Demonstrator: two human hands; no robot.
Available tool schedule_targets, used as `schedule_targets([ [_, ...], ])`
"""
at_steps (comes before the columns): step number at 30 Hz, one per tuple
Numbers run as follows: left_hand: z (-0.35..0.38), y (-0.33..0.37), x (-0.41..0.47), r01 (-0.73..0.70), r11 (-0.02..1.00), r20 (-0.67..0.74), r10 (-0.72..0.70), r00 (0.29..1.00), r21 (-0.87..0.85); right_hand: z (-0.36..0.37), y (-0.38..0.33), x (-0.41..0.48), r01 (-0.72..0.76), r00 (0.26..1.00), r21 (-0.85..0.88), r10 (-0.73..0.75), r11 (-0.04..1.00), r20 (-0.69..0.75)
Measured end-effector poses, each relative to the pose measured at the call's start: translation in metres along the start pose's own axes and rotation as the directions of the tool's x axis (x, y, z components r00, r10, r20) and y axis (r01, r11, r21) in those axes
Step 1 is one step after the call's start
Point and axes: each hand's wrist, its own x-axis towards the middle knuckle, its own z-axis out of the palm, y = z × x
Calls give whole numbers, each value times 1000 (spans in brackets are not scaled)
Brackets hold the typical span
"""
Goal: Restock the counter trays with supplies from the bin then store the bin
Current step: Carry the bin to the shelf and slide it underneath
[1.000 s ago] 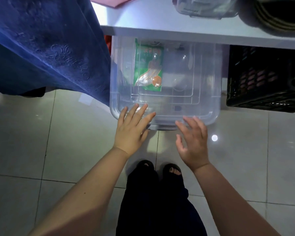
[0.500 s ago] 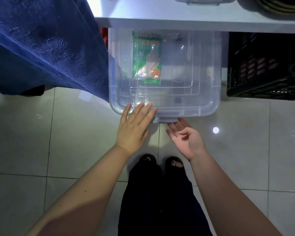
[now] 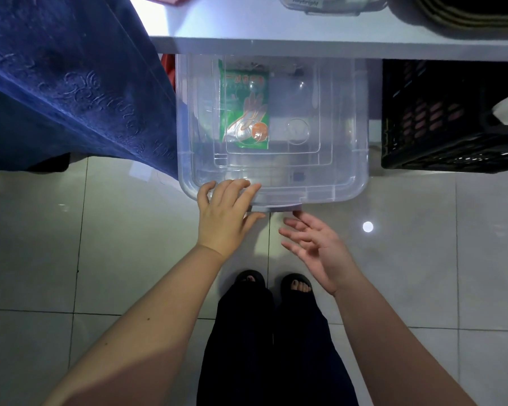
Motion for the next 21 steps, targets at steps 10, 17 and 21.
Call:
schedule_targets([
  [10,2,-2,2,-35,999,24,34,999,17,4,-30,40,406,573,-813,-576,-417,582],
  [17,4,0,5,-29,999,-16,29,999,17,-4,-31,50,424,466,-765,-608,-484,643],
  [21,2,1,8,16,997,-20,-18,1000,-71,1,-32,50,434,454,-783,-643,-444,617],
])
